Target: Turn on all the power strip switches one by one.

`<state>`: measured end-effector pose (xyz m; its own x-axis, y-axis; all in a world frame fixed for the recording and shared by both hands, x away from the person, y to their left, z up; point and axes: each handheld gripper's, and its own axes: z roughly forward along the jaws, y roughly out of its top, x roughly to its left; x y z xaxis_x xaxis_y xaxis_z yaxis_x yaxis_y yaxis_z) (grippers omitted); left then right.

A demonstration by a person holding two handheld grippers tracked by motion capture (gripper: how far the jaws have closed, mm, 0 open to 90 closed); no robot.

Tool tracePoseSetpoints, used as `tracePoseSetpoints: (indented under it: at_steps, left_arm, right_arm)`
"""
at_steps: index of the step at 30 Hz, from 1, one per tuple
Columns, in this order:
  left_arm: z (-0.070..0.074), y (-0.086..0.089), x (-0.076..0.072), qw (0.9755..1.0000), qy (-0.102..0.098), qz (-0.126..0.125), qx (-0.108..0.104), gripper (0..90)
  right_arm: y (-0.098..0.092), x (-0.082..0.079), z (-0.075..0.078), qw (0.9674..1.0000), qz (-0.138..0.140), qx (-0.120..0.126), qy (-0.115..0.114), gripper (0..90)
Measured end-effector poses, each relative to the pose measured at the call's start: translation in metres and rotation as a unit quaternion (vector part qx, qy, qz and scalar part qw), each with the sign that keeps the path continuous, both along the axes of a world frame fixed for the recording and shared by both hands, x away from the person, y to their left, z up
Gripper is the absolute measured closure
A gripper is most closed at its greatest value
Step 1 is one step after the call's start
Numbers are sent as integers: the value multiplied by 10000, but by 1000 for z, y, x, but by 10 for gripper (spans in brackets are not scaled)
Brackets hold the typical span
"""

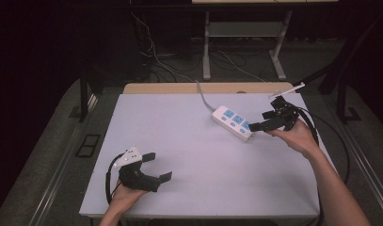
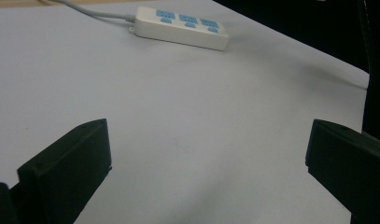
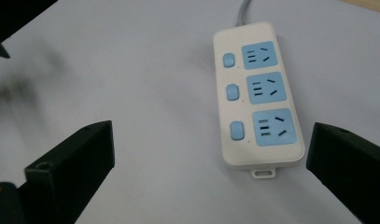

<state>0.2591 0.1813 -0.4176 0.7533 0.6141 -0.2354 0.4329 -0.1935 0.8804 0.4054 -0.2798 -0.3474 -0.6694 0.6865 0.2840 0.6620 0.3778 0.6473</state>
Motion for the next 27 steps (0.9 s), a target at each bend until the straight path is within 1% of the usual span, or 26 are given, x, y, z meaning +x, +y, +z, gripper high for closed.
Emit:
tracePoseSetpoints:
  at_steps: [1, 5, 6, 7, 8, 9, 10, 12, 13, 15, 16, 17, 21, 24, 26, 27]
  left_arm:
    - [0, 0, 0, 10000, -1, -5, 0, 0]
    - [0, 1, 1, 10000, -5, 5, -3, 0]
    - [0, 2, 1, 10000, -6, 13, -8, 0]
    - [0, 2, 1, 10000, -8, 19, -19, 0]
    - [0, 2, 1, 10000, -8, 20, -20, 0]
    - [0, 3, 1, 10000, -10, 15, -17, 0]
    - [0, 3, 1, 10000, -9, 17, -17, 0]
    - [0, 2, 1, 10000, -7, 16, -20, 0]
    - [0, 2, 1, 10000, -8, 11, -18, 0]
    - [0, 3, 1, 10000, -22, 11, -18, 0]
    - [0, 3, 1, 10000, -23, 14, -19, 0]
    - [0, 4, 1, 10000, -16, 16, -25, 0]
    - [1, 5, 1, 10000, -14, 41, -40, 0]
    - [1, 5, 1, 10000, -12, 37, -38, 0]
    - [1, 4, 1, 10000, -22, 21, -8, 0]
    - [0, 4, 1, 10000, -31, 10, -2, 0]
  right_arm:
    - [0, 0, 0, 10000, 0, 0, 0, 8]
    - [-1, 9, 1, 9999, -118, 0, 45, 9]
    - [-2, 13, 1, 9999, -97, 11, 57, 73]
    - [-2, 13, 1, 9999, -97, 11, 57, 73]
    - [-2, 14, 1, 10000, -92, 10, 28, 96]
    - [-2, 15, 1, 10000, -89, 8, 1, 151]
    - [-3, 16, 1, 10000, -68, 38, -15, 163]
    - [-2, 19, -1, 10000, -58, 76, 15, 240]
    - [-2, 19, -1, 10000, -58, 76, 15, 240]
    - [-2, 21, -3, 9999, -11, 151, 55, 303]
    - [-1, 23, -5, 9997, -17, 229, 88, 338]
    - [-1, 23, -5, 9997, -17, 229, 88, 338]
    - [-1, 26, -8, 9994, -38, 307, 131, 429]
    - [0, 28, -11, 9995, -26, 267, 173, 552]
    - [0, 30, -14, 9996, -14, 194, 181, 674]
    - [-1, 32, -16, 9995, 62, 217, 204, 754]
